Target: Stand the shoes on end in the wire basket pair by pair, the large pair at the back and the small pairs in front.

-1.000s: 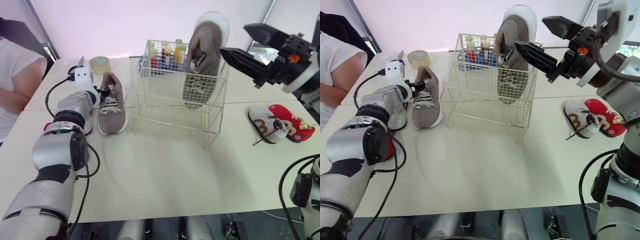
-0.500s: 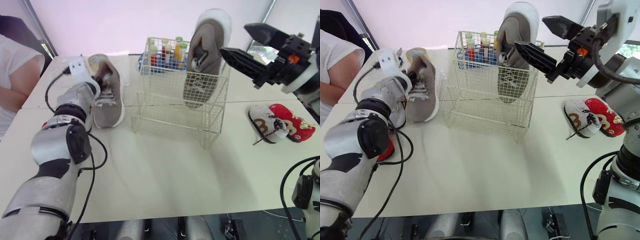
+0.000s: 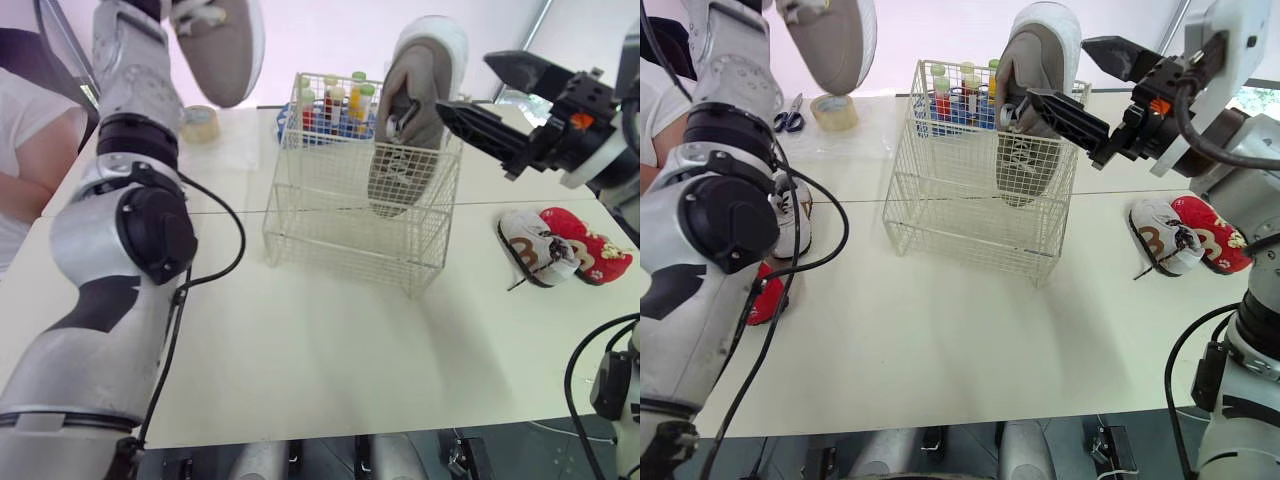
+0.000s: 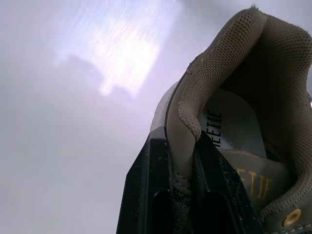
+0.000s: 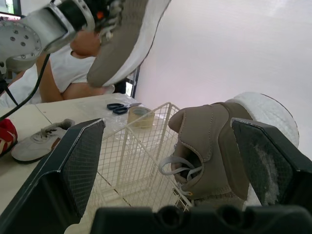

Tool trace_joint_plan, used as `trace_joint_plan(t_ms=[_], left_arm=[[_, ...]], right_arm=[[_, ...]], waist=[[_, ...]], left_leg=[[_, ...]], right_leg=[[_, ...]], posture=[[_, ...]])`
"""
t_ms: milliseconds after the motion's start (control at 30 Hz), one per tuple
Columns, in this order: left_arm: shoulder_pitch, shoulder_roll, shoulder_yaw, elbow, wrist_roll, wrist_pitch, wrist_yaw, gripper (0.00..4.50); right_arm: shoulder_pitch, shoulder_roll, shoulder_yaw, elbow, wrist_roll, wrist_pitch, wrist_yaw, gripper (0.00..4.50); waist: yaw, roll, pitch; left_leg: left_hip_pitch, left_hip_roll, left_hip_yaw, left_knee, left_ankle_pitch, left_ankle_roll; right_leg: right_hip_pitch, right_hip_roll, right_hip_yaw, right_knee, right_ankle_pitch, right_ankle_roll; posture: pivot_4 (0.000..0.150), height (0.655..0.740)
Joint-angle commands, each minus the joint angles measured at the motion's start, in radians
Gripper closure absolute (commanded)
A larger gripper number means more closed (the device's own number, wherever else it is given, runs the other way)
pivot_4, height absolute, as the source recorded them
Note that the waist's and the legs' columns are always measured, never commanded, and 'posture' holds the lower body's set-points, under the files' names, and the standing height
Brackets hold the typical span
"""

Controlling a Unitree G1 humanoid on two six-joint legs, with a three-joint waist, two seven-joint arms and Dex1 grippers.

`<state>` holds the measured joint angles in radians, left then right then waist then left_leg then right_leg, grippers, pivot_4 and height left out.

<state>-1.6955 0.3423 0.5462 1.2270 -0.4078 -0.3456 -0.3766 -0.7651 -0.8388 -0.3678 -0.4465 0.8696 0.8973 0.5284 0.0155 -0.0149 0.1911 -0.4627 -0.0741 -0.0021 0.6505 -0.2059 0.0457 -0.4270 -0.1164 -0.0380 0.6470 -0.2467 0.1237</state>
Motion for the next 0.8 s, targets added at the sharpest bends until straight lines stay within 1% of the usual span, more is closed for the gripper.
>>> trace_joint_plan(t_ms=[33,100,167,300,400,500,633,800], left_arm=[[-0.060,-0.074,-0.022,-0.062,-0.018,-0.144,-0.106,4.43],[-0.062,-0.108,-0.029,-0.067,-0.023,-0.193,-0.153,4.43],[-0.055,-0.173,-0.053,-0.076,-0.006,-0.311,-0.194,4.43],[-0.041,-0.246,-0.079,-0.064,0.019,-0.468,-0.212,4.43],[-0.023,-0.307,-0.120,-0.038,0.072,-0.584,-0.187,4.43],[-0.007,-0.333,-0.152,-0.009,0.118,-0.639,-0.159,4.43],[0.028,-0.350,-0.204,0.033,0.209,-0.664,-0.059,4.43],[0.054,-0.360,-0.242,0.059,0.282,-0.644,0.058,4.43]], right_arm=[[0.003,-0.020,-0.038,-0.041,0.014,-0.018,-0.020,0.00],[0.006,-0.021,-0.042,-0.049,0.023,-0.015,-0.030,0.00],[0.015,-0.022,-0.052,-0.064,0.034,-0.011,-0.045,0.00],[0.026,-0.026,-0.060,-0.092,0.055,-0.001,-0.080,0.00],[0.041,-0.037,-0.075,-0.119,0.079,0.015,-0.109,0.00],[0.050,-0.046,-0.080,-0.139,0.098,0.025,-0.135,0.00],[0.066,-0.063,-0.096,-0.174,0.143,0.047,-0.182,0.00],[0.074,-0.083,-0.120,-0.199,0.220,0.072,-0.236,0.00]], waist=[[0.002,0.000,0.000],[0.000,0.000,0.000],[-0.002,0.000,0.000],[-0.003,0.000,0.000],[-0.001,0.000,0.000],[-0.001,0.000,0.000],[-0.001,0.000,0.000],[-0.001,0.000,0.000]], left_leg=[[0.000,0.000,0.000,0.000,0.000,0.000],[0.000,-0.001,0.000,0.001,0.000,0.001],[0.000,-0.001,0.000,0.001,0.000,0.002],[0.000,-0.001,0.000,0.001,0.000,0.002],[0.000,0.000,0.000,0.001,0.000,0.003],[0.000,0.000,0.000,0.002,0.000,0.004],[0.001,0.000,0.001,0.002,0.000,0.005],[0.000,0.000,0.000,0.003,0.001,0.005]], right_leg=[[0.000,0.000,0.000,0.000,0.000,0.000],[0.001,0.000,0.000,0.000,0.000,0.001],[0.001,0.000,0.000,0.000,0.001,0.001],[0.001,0.000,0.000,0.000,0.001,0.001],[0.001,0.000,0.000,0.000,0.001,0.001],[0.001,0.000,0.000,0.000,0.001,0.001],[0.002,0.000,0.000,0.000,0.001,0.001],[0.002,0.001,0.000,0.001,0.001,0.002]], posture=[[0.150,0.7400],[0.150,0.7400],[0.150,0.7400],[0.150,0.7400],[0.150,0.7400],[0.150,0.7400],[0.150,0.7400],[0.150,0.7400]])
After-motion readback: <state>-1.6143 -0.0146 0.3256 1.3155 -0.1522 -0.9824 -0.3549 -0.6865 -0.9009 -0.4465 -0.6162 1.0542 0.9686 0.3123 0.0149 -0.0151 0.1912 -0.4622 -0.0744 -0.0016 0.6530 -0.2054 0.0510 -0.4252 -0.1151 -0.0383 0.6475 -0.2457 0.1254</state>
